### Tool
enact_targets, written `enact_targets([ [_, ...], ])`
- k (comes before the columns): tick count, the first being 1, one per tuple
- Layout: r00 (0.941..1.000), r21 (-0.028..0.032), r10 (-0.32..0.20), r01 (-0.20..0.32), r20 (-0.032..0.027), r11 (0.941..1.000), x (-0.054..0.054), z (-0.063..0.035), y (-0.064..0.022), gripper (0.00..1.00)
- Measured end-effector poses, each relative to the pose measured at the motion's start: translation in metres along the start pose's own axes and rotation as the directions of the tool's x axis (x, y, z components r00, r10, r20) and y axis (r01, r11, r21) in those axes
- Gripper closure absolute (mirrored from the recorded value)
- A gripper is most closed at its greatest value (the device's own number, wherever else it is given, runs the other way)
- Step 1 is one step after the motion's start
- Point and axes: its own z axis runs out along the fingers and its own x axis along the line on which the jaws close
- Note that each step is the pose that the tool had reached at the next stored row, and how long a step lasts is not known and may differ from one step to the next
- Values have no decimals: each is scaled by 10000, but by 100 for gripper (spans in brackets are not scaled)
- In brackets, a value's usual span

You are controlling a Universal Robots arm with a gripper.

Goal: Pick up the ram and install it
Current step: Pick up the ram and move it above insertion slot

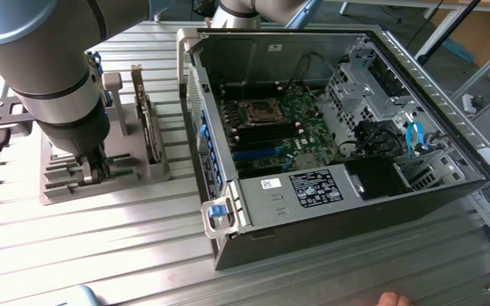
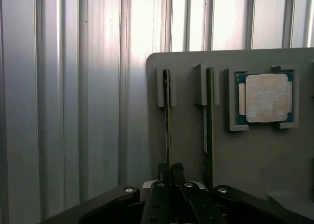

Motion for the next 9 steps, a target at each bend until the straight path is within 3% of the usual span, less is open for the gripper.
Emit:
enact_targets([
  [9, 10000, 1, -1, 1, 1, 10000, -2, -105, -16, 86],
])
